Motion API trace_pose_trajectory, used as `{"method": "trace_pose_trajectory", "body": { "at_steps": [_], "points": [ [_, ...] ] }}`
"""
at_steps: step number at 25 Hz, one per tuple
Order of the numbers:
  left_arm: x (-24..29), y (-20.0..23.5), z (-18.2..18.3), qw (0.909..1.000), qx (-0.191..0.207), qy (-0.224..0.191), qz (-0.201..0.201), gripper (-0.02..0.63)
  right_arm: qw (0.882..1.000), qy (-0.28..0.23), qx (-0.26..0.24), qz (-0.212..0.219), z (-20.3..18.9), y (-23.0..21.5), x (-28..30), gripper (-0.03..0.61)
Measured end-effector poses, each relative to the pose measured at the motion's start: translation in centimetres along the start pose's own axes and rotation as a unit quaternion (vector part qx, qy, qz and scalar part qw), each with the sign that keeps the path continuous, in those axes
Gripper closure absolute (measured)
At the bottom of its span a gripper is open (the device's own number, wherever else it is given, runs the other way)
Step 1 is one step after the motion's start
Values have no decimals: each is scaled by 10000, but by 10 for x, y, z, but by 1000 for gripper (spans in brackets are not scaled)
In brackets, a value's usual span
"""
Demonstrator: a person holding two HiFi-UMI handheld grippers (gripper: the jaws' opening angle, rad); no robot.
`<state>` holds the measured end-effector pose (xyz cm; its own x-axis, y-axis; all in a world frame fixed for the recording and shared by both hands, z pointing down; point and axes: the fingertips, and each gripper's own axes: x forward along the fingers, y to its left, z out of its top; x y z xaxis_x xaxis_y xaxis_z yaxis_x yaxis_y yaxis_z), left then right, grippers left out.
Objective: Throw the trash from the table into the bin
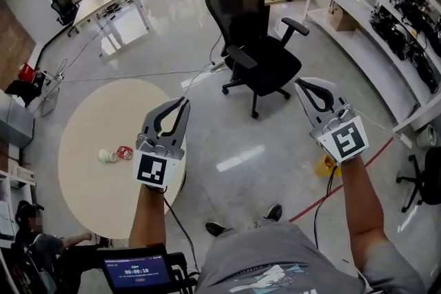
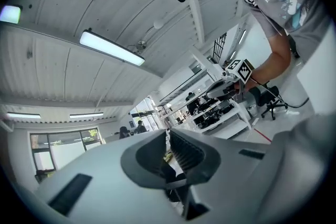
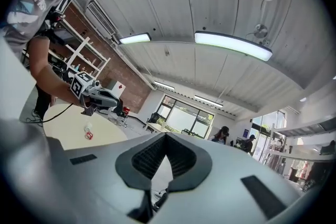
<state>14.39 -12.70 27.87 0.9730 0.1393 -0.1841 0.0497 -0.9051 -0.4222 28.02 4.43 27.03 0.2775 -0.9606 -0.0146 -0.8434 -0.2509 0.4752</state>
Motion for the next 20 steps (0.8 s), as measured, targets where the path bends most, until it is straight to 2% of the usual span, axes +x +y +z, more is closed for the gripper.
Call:
{"method": "trace_pose_trajectory", "body": {
  "at_steps": [2, 5, 6, 9, 10, 15, 20],
  "points": [
    [-35, 29, -5, 9998, 19, 43, 198, 548, 9997, -141, -85, 165, 22, 29, 30, 572],
    [-76, 55, -21, 9989, 60, 98, 460, 548, 9988, -226, -122, 424, 30, 67, 62, 572],
    [-87, 63, -26, 9985, 186, 164, 496, 548, 9983, -258, -143, 502, 33, 78, 73, 572],
    [-137, 92, -38, 9921, 1007, 627, 412, 548, 9966, -288, -184, 756, 55, 120, 106, 572],
    [-158, 105, -38, 9905, 1097, 699, 458, 548, 9961, -282, -172, 820, 66, 137, 118, 572],
    [-251, 159, -40, 9880, 904, 723, 1021, 548, 9914, -415, -273, 1213, 113, 214, 176, 572],
    [-300, 186, -52, 9800, 941, 904, 1500, 548, 9835, -622, -216, 1687, 126, 264, 225, 572]
  ]
}}
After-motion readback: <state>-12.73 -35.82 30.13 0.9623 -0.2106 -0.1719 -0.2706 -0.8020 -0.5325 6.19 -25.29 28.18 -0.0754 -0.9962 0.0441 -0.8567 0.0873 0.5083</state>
